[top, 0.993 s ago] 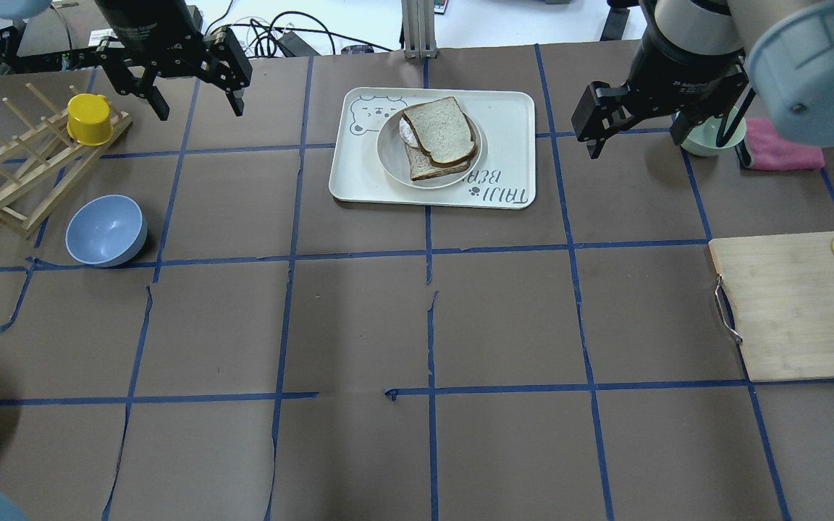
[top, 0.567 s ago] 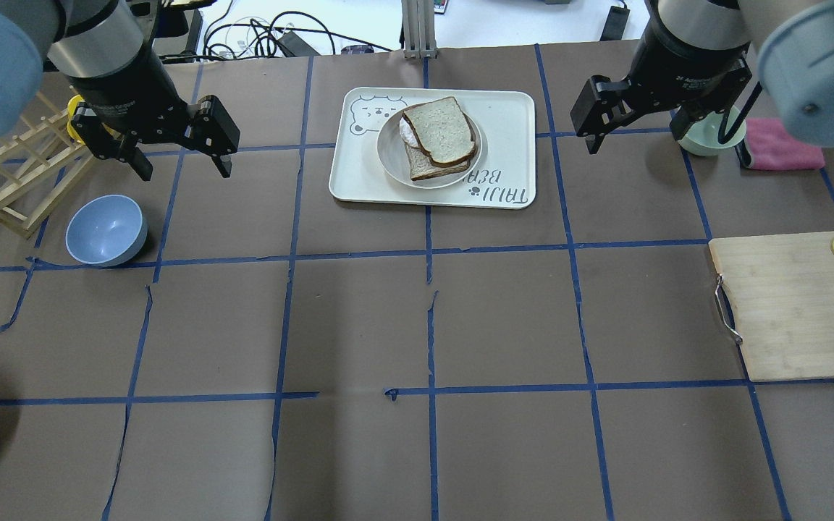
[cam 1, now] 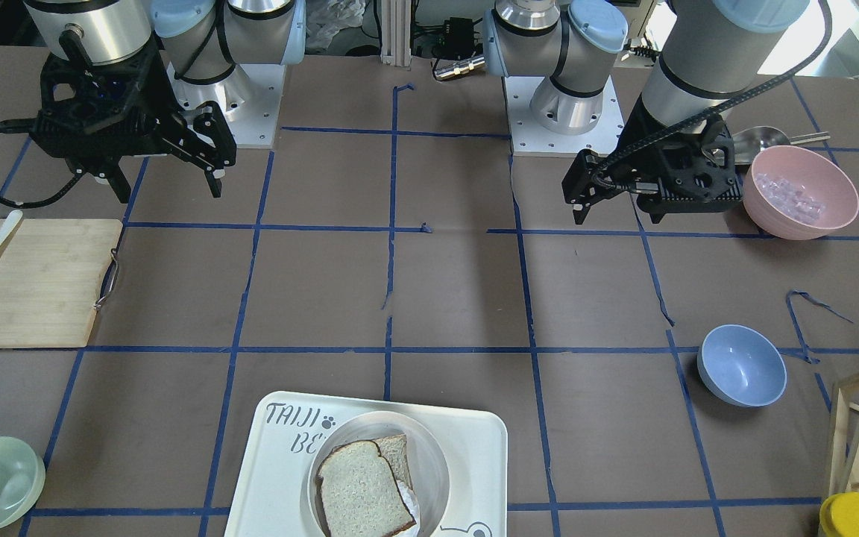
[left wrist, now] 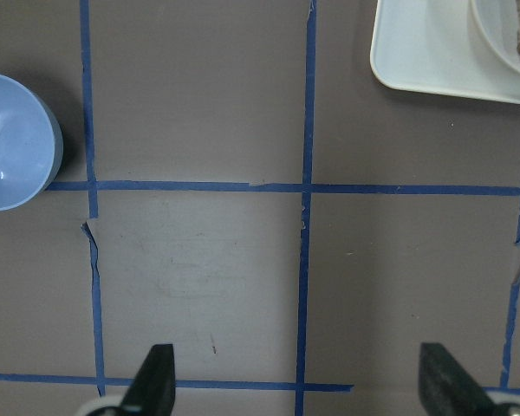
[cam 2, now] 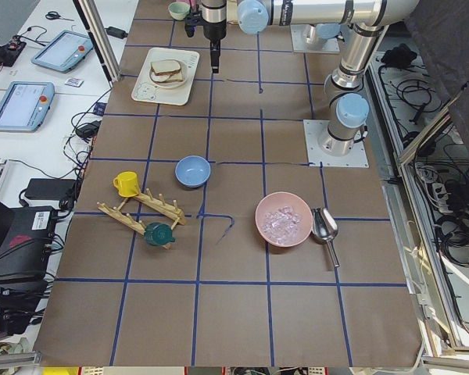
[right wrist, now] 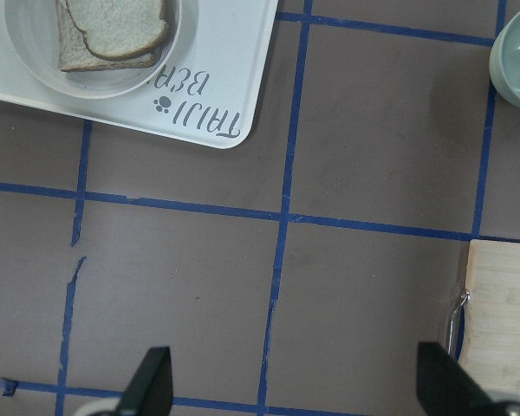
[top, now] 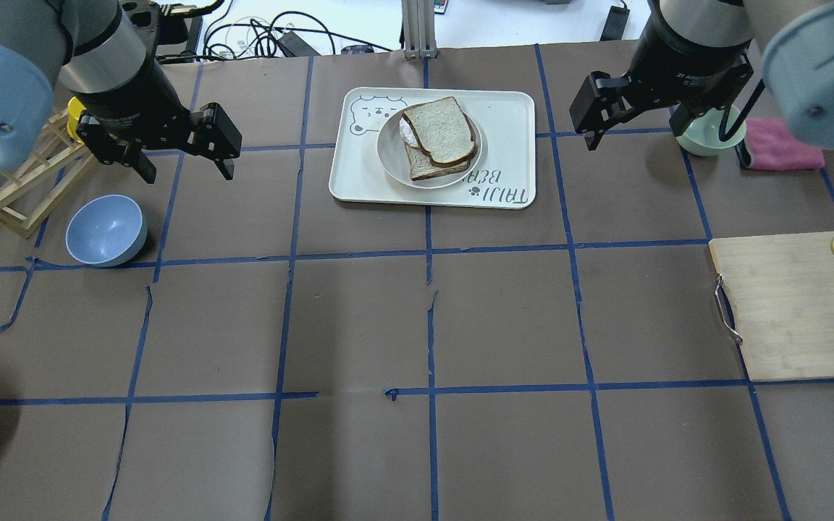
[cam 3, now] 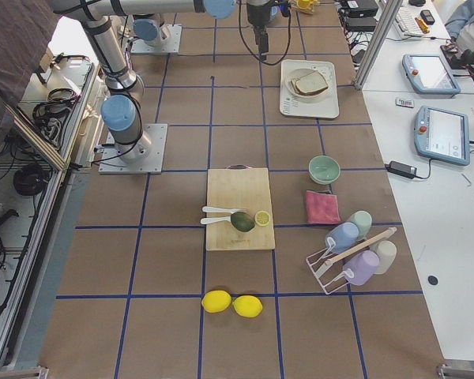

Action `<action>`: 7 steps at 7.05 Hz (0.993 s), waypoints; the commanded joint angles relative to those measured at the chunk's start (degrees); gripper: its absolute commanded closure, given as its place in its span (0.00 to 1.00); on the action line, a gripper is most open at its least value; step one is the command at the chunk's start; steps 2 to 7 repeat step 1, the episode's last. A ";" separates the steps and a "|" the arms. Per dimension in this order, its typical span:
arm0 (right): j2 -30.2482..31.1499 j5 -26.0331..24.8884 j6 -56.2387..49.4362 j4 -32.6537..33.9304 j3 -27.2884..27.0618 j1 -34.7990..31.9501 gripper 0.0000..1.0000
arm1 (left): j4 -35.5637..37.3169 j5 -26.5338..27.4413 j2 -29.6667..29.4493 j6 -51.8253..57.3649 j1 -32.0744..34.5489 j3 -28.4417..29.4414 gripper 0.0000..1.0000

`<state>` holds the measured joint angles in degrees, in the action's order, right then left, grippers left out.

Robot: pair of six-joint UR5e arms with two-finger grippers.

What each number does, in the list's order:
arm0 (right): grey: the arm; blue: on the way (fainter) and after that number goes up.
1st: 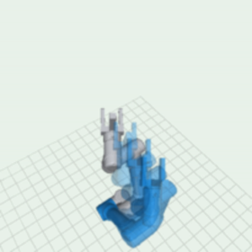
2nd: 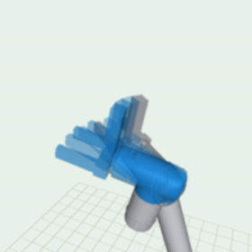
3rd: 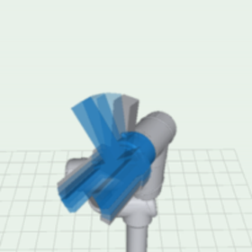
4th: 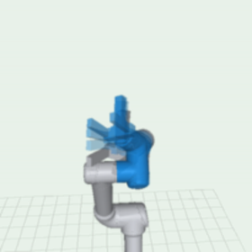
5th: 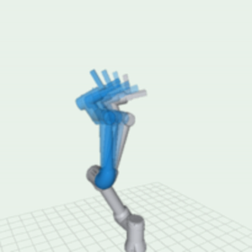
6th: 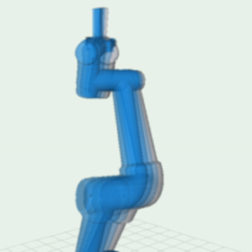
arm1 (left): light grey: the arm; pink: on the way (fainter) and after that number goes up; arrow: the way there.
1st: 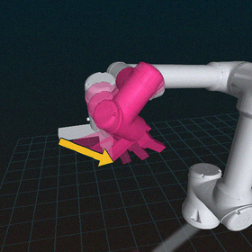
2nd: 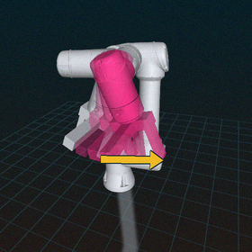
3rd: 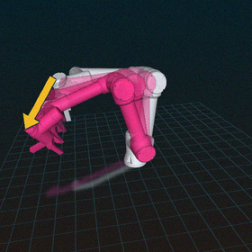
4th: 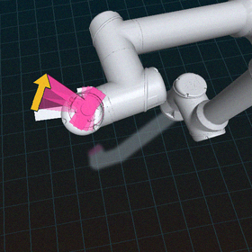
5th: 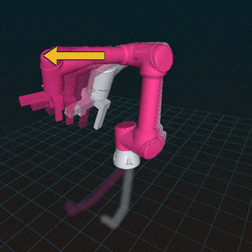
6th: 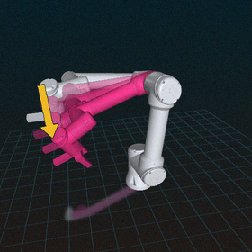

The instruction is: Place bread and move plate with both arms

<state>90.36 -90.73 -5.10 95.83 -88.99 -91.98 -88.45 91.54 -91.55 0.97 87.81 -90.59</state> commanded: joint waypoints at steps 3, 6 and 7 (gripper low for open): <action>-2.46 1.60 0.01 0.24 2.83 0.13 0.00 | -0.75 0.05 0.58 0.00 0.00 0.24 0.00; -2.46 1.60 0.01 0.24 2.83 0.13 0.00 | -0.75 0.05 0.58 0.00 0.00 0.24 0.00; -2.46 1.60 0.01 0.24 2.83 0.13 0.00 | -0.75 0.05 0.58 0.00 0.00 0.24 0.00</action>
